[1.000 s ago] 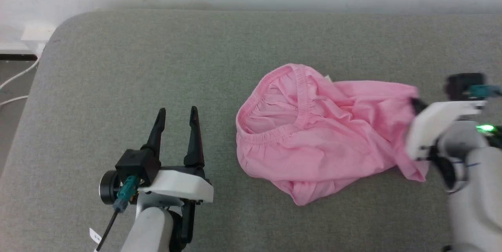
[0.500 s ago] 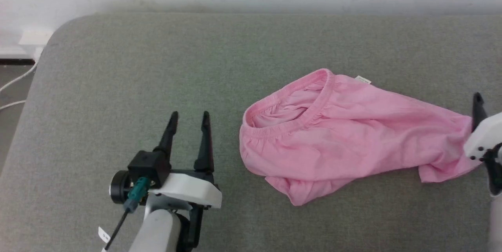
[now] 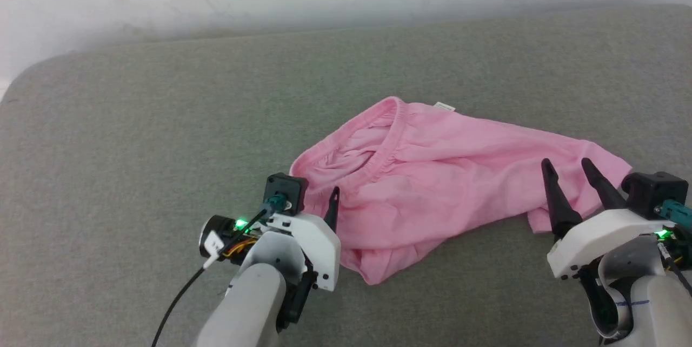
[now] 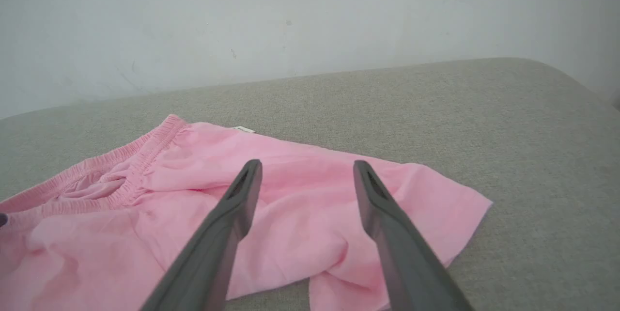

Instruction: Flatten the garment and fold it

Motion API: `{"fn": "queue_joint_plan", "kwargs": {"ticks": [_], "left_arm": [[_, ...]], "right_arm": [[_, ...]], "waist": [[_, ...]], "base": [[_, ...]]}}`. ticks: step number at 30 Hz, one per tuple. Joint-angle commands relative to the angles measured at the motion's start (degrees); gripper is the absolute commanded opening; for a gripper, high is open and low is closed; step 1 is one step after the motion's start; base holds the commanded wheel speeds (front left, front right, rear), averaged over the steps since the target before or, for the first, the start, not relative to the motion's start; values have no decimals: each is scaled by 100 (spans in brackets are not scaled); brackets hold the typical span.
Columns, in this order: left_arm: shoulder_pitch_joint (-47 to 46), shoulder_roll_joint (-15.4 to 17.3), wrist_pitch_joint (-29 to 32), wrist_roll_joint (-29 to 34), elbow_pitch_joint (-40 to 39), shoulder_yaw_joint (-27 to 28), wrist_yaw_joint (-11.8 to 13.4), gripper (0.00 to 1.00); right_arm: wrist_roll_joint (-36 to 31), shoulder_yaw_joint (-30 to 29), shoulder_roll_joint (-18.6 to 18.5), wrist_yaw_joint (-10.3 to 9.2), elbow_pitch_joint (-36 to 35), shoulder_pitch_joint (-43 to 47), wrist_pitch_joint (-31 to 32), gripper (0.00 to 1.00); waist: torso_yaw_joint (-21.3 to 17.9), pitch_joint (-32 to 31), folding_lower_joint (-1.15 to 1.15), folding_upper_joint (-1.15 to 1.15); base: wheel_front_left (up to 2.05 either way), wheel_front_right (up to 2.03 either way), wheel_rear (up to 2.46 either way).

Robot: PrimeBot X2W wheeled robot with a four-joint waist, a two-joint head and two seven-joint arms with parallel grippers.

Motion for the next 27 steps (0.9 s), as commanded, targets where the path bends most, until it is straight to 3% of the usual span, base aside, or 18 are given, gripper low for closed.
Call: {"fn": "queue_joint_plan", "kwargs": {"ticks": [1, 4, 11, 12, 13, 17, 27], "left_arm": [[-88, 50, 218, 47, 31, -56, -30, 100], [-96, 149, 775, 22, -47, -179, -165, 100], [-185, 320, 1416, -31, -312, -415, -495, 98], [-210, 342, 1560, -46, -282, -456, -556, 44], [-226, 362, 1698, -68, -251, -481, -596, 0], [-183, 430, 1965, -181, -309, -443, -600, 0], [1090, 888, 2031, -738, -1281, 384, 47, 0]], "right_arm": [[42, 30, 7, -5, -108, 66, 28, 100], [79, 82, 16, -5, -286, 136, 98, 100], [209, 104, 24, -5, -486, 183, 191, 100], [230, 128, 24, -5, -497, 178, 198, 100], [261, 153, 24, -5, -507, 169, 199, 100], [325, 188, 25, -5, -554, 160, 193, 100], [369, 63, 25, -5, -633, 281, 216, 100]], "waist": [[-145, 27, 0, -1], [-180, 41, 0, -1], [-59, 85, 0, -1], [-39, 91, 0, -1], [-23, 94, 0, -1], [83, 86, 0, -1], [447, -42, 0, -1]], "base": [[0, 0, 0], [0, 0, 0], [0, 0, 0], [0, 0, 0], [0, 0, 0], [0, 0, 0], [0, 0, 0]]}}
